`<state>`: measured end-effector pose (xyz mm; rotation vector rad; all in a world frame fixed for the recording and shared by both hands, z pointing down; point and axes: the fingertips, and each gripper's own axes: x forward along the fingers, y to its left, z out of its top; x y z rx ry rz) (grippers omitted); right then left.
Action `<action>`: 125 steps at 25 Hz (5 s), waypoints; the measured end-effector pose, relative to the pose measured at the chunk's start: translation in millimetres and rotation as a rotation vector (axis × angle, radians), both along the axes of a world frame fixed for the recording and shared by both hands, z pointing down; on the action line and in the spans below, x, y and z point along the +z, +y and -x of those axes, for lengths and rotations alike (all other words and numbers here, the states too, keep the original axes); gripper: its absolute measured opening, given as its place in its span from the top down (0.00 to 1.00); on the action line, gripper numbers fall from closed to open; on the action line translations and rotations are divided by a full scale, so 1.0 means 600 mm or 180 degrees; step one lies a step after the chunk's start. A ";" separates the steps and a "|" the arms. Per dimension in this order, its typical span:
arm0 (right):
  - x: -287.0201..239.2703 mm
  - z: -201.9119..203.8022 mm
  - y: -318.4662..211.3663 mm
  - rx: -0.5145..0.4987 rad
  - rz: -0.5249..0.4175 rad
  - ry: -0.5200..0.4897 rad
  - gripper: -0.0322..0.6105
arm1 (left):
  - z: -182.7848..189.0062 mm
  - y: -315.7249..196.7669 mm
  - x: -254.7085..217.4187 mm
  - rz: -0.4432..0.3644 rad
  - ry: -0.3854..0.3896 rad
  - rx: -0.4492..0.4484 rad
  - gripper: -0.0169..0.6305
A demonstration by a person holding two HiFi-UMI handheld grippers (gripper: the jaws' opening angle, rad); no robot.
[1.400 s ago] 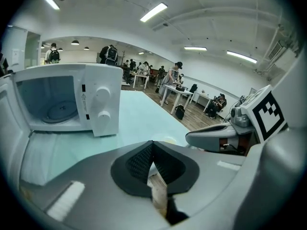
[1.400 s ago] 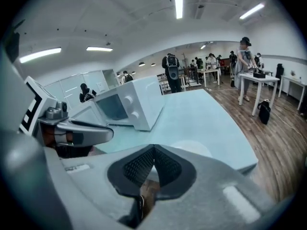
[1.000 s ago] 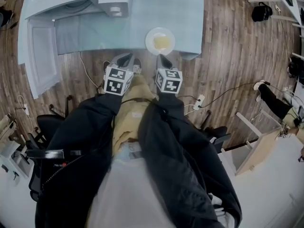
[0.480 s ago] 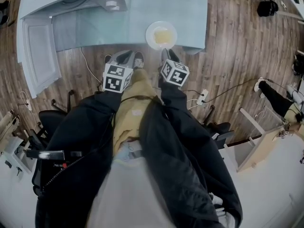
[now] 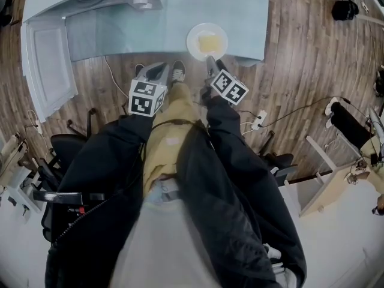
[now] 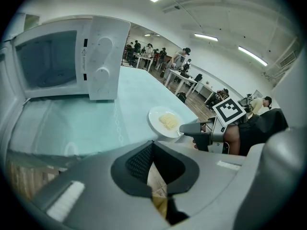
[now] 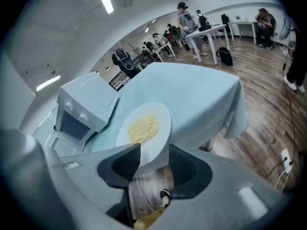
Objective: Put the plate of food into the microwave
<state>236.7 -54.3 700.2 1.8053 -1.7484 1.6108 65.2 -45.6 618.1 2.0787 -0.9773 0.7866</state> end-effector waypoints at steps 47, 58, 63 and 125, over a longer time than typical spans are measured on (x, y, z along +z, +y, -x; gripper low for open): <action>-0.067 0.280 -0.035 -0.0200 -0.0233 -0.1975 0.94 | 0.210 -0.008 -0.012 -0.0008 0.0121 -0.0800 0.98; -0.097 0.459 -0.111 -0.0596 -0.0246 -0.2217 0.94 | 0.326 -0.052 -0.024 -0.0104 0.0147 -0.1052 0.98; -0.106 0.520 -0.153 -0.0659 -0.0258 -0.2228 0.94 | 0.371 -0.078 -0.028 -0.0153 0.0143 -0.1103 0.98; -0.404 0.566 -0.237 -0.2011 -0.1841 -0.0437 0.96 | 0.348 -0.200 -0.220 -0.1034 0.0248 -0.1162 0.98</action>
